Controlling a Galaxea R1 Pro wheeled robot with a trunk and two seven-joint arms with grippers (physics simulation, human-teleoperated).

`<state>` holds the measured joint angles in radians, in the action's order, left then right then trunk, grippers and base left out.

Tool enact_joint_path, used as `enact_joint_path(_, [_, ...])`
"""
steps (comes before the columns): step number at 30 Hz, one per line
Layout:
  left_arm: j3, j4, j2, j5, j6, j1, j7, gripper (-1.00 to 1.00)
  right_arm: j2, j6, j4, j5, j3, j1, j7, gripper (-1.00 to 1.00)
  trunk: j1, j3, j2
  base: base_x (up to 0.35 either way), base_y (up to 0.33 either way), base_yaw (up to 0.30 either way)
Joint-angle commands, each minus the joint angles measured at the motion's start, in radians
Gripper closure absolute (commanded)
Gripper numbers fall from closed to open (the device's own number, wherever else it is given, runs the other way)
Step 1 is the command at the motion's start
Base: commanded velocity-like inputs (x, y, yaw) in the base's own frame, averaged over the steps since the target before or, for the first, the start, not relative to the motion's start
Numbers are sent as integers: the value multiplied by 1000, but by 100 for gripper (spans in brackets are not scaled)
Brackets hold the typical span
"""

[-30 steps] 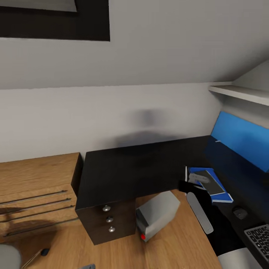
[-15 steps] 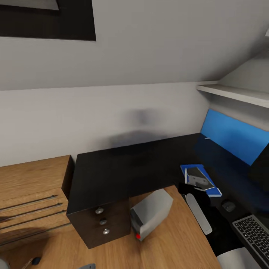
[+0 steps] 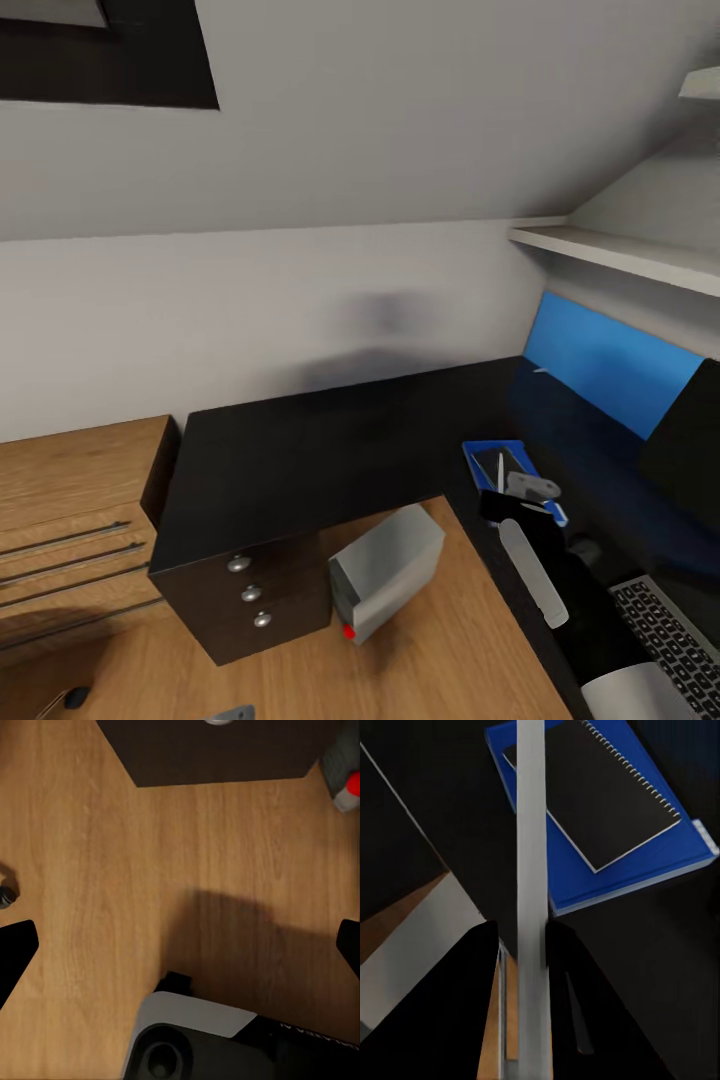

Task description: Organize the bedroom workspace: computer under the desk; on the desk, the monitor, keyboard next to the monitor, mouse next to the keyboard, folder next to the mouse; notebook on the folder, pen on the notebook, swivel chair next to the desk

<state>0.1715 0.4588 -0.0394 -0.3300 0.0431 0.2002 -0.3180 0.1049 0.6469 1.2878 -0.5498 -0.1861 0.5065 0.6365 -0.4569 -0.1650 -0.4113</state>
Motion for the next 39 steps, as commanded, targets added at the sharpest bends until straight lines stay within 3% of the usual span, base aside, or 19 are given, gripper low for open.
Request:
enact_joint_path(1, [8, 0, 1, -11, 4, 1, -7, -100, 1, 1, 1, -10, -3, 1, 10, 100, -1, -2, -2, 0, -79, 0])
enact_joint_path(12, [9, 0, 0, -11, 4, 1, -7, -100, 1, -14, -8, -7, -4, 1, 6, 100, -1, -2, -2, 0, -17, 0])
enact_joint_path(18, [12, -64, 0, -10, 25, 1, -8, -100, 2, -118, -74, -4, -10, 1, 4, 100, -1, -2, -2, 0, 0, 0])
enact_joint_path(22, [13, -193, 2, -9, 170, 1, -4, -100, 2, -141, -98, -2, -11, 3, 3, 100, -1, -2, -2, 0, 0, 0])
enact_joint_path(23, [13, -249, 2, -9, 251, 1, -3, -100, 3, -146, -104, -1, -11, 4, 3, 100, -1, -2, -2, 0, 0, 0])
enact_joint_path(24, [14, -275, 2, -9, 291, 1, -3, -100, 3, -147, -108, -1, -11, 5, 3, 100, -1, -2, -2, 0, 0, 0])
enact_joint_path(25, [13, -373, 3, -10, 443, 1, -2, -100, 16, -151, -187, 1, -8, 85, 3, 100, -1, -2, -2, 0, 0, 0])
enact_joint_path(27, [13, -395, 3, -10, 476, 1, -1, -100, 31, -155, -303, 0, -6, 196, 3, 100, -1, -2, -2, 0, 0, 0])
enact_joint_path(28, [14, -404, 4, -9, 490, 1, -1, -100, 40, -173, -453, 1, -6, 295, -17, 100, -1, -2, -2, 0, 0, 0])
enact_joint_path(31, [15, -407, 3, -8, 496, 1, -1, -100, 43, -215, -602, 2, -6, 370, -89, 100, -1, -2, -2, 0, 0, 0])
enact_joint_path(33, [15, -409, 4, -8, 498, 1, -1, -100, 49, -266, -760, 2, -6, 422, -196, 100, -1, -2, -2, 0, 0, 0])
enact_joint_path(39, [13, -410, 5, -9, 498, 1, -1, -100, 54, -345, -900, 0, -9, 456, -290, 100, -1, -2, -2, 138, 0, 0])
